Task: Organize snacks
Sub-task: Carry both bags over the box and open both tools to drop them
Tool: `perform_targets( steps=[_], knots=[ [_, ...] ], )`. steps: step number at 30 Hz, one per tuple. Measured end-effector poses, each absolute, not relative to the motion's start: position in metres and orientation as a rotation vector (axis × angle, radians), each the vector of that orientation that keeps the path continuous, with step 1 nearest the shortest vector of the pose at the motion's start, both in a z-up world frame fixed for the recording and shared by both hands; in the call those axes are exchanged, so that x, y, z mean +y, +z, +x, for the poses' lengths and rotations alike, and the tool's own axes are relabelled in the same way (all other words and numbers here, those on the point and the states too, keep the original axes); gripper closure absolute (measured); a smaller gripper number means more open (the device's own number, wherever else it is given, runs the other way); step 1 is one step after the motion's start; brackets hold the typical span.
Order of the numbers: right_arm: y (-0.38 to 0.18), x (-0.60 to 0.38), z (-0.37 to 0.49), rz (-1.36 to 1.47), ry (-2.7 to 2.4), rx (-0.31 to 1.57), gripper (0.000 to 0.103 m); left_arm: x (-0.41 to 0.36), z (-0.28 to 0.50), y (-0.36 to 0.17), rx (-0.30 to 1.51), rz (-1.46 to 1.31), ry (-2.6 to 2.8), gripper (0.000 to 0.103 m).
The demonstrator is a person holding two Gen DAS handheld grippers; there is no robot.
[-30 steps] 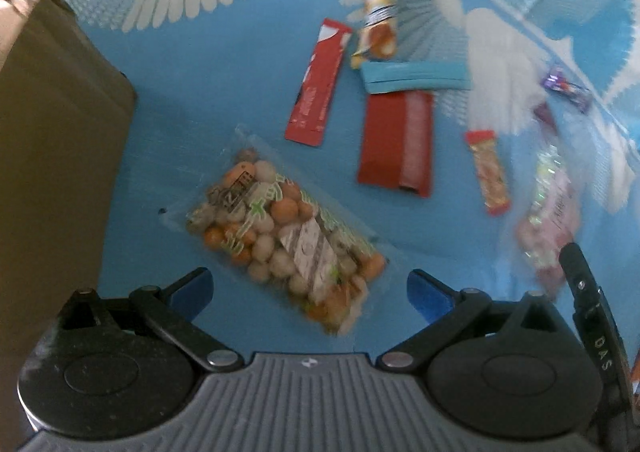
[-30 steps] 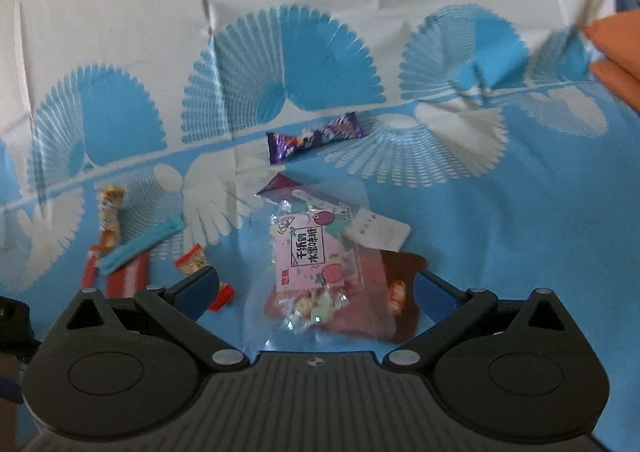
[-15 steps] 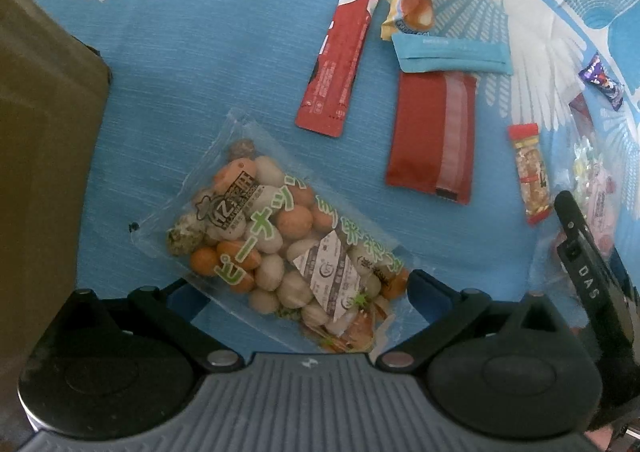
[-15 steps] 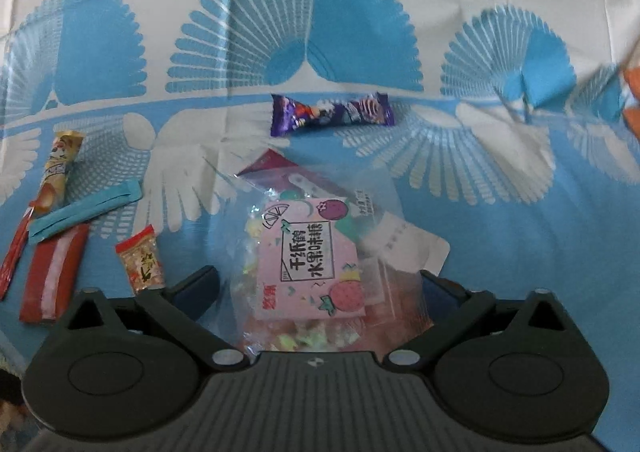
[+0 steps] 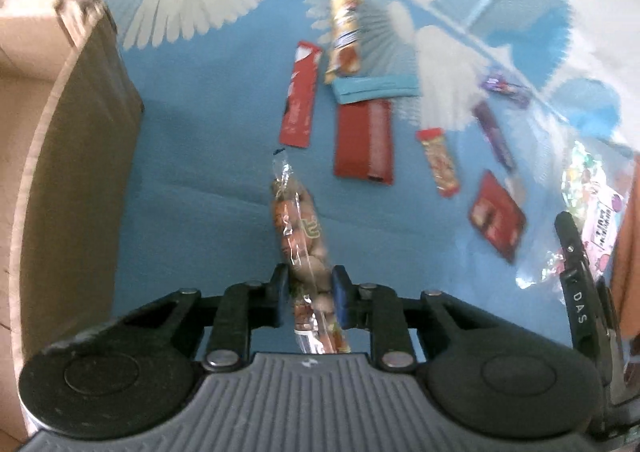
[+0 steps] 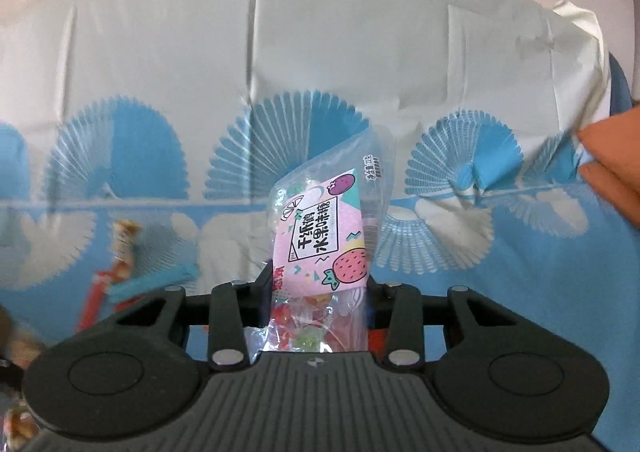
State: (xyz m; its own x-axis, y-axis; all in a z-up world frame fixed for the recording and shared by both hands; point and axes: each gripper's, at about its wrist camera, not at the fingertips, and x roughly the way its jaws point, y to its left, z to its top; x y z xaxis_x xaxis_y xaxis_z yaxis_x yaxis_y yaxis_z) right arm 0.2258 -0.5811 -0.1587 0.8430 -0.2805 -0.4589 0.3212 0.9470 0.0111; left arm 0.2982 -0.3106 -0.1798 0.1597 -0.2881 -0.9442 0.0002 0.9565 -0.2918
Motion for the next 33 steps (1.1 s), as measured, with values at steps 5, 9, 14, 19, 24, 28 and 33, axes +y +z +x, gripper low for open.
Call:
perform_targets(
  steps=[5, 9, 14, 19, 24, 28, 33],
  knots=[
    [-0.135, -0.557, 0.183, 0.134, -0.313, 0.452, 0.061, -0.297, 0.262, -0.136, 1.288, -0.200, -0.298, 0.080],
    [-0.117, -0.533, 0.149, 0.201, -0.311, 0.427, 0.061, -0.282, 0.232, -0.091, 1.209, -0.188, -0.355, 0.080],
    [-0.086, -0.483, 0.099, 0.256, -0.260, 0.375, 0.061, -0.242, 0.186, -0.034, 1.112, -0.211, -0.405, 0.080],
    [-0.057, -0.419, 0.048, 0.260, -0.121, 0.354, 0.061, -0.176, 0.136, 0.015, 1.042, -0.210, -0.377, 0.080],
    [-0.047, -0.355, 0.012, 0.246, 0.036, 0.420, 0.061, -0.099, 0.088, 0.036, 1.007, -0.231, -0.310, 0.080],
    [-0.044, -0.303, -0.009, 0.215, 0.149, 0.477, 0.061, -0.045, 0.052, 0.039, 0.990, -0.260, -0.242, 0.080],
    [-0.043, -0.252, -0.026, 0.148, 0.226, 0.528, 0.061, 0.004, 0.015, 0.036, 0.981, -0.306, -0.221, 0.080]
  ],
)
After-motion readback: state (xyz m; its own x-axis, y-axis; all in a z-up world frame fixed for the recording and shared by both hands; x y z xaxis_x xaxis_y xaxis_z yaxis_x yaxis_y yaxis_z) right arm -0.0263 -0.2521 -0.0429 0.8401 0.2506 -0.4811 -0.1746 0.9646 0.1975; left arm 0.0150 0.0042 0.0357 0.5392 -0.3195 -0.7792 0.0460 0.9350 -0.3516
